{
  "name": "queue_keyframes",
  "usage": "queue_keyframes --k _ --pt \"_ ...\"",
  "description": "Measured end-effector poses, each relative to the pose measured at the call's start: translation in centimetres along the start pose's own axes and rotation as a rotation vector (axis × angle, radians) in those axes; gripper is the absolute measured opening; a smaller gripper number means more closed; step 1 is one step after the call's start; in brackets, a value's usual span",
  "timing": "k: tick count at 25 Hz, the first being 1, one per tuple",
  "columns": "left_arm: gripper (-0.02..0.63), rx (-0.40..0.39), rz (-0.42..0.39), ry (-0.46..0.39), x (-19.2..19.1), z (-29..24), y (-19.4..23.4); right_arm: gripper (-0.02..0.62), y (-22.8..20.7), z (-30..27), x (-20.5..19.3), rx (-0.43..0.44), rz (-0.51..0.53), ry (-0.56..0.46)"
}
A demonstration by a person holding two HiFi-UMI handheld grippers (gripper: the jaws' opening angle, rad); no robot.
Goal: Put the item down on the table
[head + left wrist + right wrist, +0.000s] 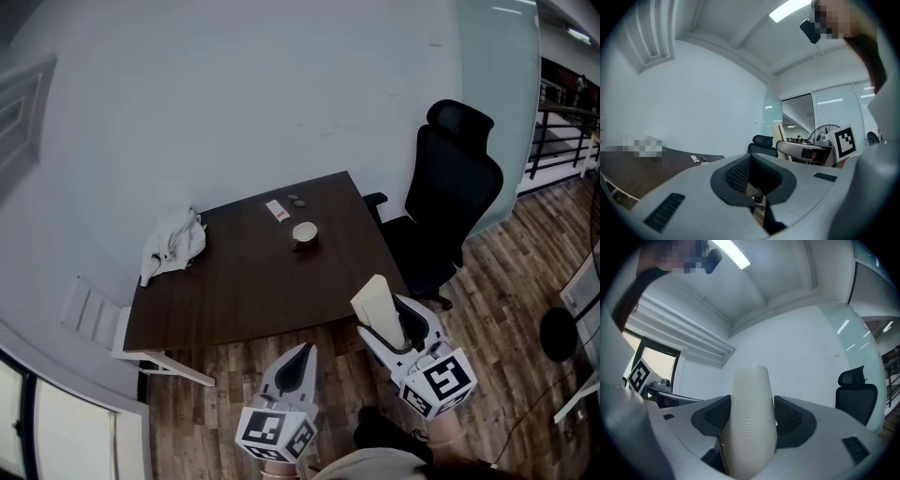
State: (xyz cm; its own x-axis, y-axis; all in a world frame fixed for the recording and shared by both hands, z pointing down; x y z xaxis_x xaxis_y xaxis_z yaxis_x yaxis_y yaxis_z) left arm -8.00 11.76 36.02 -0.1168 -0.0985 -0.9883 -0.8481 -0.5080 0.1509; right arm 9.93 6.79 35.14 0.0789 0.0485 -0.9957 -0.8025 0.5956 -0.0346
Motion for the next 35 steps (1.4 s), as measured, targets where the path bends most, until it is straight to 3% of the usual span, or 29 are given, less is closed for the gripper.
queue_keyframes --k 18,35 --pt "0.018 0.072 0.013 -0.002 1.3 -11.1 4.3 0.295 -8.3 -10.0 -0.5 0.089 -0.006 0.005" --pt "0.018 0.106 0.006 0.010 2.0 -14.4 9.5 0.295 -9.2 -17.2 -2.2 0.132 0.017 0.040"
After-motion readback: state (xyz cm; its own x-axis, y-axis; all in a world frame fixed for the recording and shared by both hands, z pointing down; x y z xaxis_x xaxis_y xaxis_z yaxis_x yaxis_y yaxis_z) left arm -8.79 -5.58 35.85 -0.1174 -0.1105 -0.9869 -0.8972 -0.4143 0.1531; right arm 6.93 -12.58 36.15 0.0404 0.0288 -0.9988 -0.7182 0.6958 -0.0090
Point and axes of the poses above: the fingertips, and each gripper's own axes: z backward along the fingers, y to its left, x out of its top, the point moved 7 cm from there along z, backward along the fingers, and after that the axes turned 5 degrees about -x, right-handed, at the moved point
